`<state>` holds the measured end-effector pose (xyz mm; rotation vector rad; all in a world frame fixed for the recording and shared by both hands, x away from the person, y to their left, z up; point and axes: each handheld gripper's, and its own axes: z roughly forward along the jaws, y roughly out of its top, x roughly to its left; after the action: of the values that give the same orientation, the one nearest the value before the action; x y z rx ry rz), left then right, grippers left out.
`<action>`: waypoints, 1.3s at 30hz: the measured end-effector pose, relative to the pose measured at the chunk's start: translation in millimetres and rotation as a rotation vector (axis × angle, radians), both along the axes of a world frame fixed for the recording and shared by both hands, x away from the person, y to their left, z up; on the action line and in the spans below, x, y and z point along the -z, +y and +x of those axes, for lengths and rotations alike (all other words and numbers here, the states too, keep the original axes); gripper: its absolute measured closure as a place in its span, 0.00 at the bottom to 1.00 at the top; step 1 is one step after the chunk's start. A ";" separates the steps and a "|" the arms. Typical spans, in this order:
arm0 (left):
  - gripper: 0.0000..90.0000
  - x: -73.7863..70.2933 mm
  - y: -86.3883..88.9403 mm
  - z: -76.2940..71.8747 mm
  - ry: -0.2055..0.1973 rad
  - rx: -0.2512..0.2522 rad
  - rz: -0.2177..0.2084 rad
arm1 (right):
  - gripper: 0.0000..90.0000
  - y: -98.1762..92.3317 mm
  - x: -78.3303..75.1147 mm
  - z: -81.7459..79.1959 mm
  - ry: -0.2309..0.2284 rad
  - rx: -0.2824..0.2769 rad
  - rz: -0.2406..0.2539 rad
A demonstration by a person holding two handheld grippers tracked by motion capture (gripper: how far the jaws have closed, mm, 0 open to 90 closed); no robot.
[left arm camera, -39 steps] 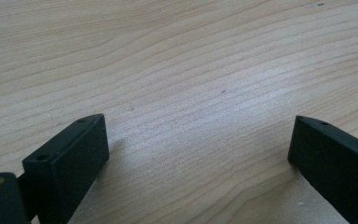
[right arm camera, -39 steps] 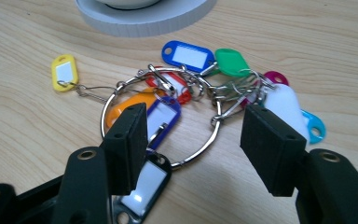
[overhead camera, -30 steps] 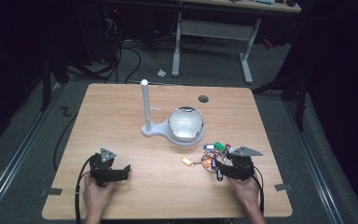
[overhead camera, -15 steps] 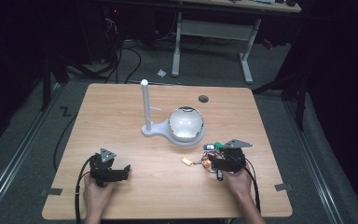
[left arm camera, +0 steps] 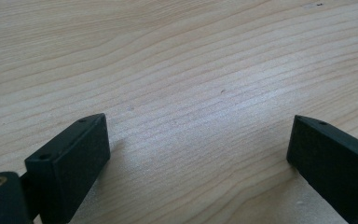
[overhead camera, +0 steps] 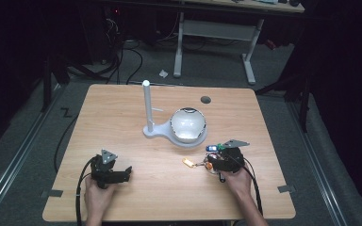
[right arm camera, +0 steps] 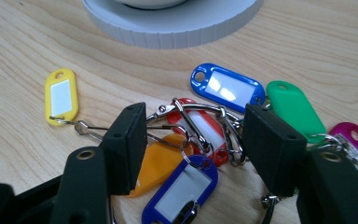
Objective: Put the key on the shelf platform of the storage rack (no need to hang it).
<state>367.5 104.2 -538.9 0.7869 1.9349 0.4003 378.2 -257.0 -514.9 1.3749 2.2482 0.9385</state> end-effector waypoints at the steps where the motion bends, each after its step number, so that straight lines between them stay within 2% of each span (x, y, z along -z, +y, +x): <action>1: 0.07 0.0 0.0 0.0 0.000 0.000 0.000 | 0.46 0.1 1.3 0.8 0.006 -0.005 -0.001; 4: 0.07 0.0 0.0 0.0 0.000 0.000 -0.001 | 0.46 1.3 6.4 3.2 0.030 -0.010 -0.011; 8: 0.07 0.0 0.0 -0.1 0.000 0.002 -0.001 | 0.49 3.4 7.6 3.8 0.016 -0.005 -0.018; 13: 0.07 -0.1 0.0 -0.1 0.000 0.001 -0.003 | 0.55 6.4 7.7 2.0 -0.007 -0.007 -0.074; 21: 0.07 0.0 0.2 -0.2 -0.001 0.004 -0.002 | 0.73 5.8 6.9 0.4 -0.017 -0.031 -0.081; 39: 0.08 0.0 0.1 -0.4 -0.001 0.003 -0.001 | 0.74 3.7 8.0 -1.4 -0.025 -0.051 -0.065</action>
<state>367.1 104.4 -538.8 0.7886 1.9322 0.3974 376.7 -253.3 -522.8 1.2763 2.2840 0.8863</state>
